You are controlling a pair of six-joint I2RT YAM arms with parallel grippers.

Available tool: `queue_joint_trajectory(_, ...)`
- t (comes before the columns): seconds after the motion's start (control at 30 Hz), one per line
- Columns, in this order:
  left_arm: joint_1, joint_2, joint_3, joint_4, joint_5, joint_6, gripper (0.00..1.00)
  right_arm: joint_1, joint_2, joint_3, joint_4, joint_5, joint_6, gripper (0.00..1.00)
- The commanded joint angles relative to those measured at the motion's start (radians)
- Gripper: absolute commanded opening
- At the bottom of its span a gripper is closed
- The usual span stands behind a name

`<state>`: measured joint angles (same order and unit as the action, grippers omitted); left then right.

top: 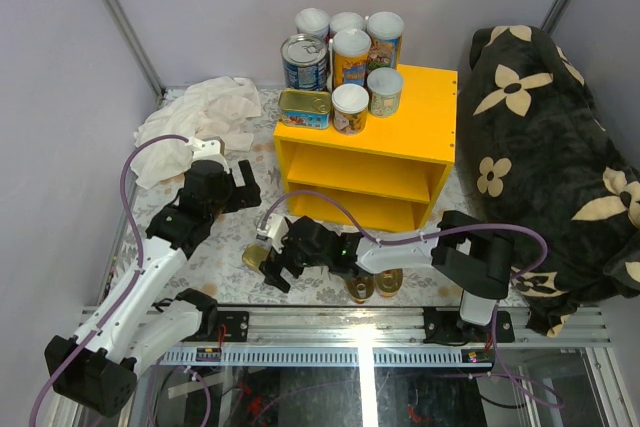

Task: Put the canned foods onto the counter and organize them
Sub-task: Pick up the canned food from the center of the board.

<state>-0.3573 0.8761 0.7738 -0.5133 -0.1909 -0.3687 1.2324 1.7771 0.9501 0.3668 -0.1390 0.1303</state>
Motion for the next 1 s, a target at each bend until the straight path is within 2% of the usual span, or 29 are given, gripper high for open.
queue_joint_trajectory(0.0, 0.007, 0.001, 0.022, 0.019, -0.003, 0.002, 1.0, 0.009, 0.026, 0.026, 0.124, 0.084, -0.008, 0.98)
queue_joint_trajectory(0.2, 0.007, 0.004, 0.022, 0.019, -0.004, 0.002, 1.0, 0.014, 0.076, 0.048, 0.139, 0.115, -0.01, 0.93)
queue_joint_trajectory(0.33, 0.008, 0.004, 0.023, 0.018, -0.006, 0.004, 1.0, 0.02, 0.111, 0.072, 0.126, 0.087, -0.018, 0.83)
queue_joint_trajectory(0.5, 0.008, 0.003, 0.021, 0.016, -0.007, 0.003, 1.0, 0.021, 0.093, 0.045, 0.146, 0.116, -0.008, 0.64)
queue_joint_trajectory(0.7, 0.008, -0.001, 0.022, 0.018, -0.001, 0.002, 1.0, 0.021, -0.02, -0.049, 0.218, 0.191, -0.009, 0.41)
queue_joint_trajectory(0.83, 0.008, -0.008, 0.021, 0.018, -0.002, 0.001, 1.0, 0.021, -0.088, -0.041, 0.143, 0.157, -0.018, 0.15)
queue_joint_trajectory(0.97, 0.008, -0.019, 0.019, 0.018, -0.002, 0.001, 1.0, 0.021, -0.213, -0.074, 0.098, 0.105, -0.013, 0.07)
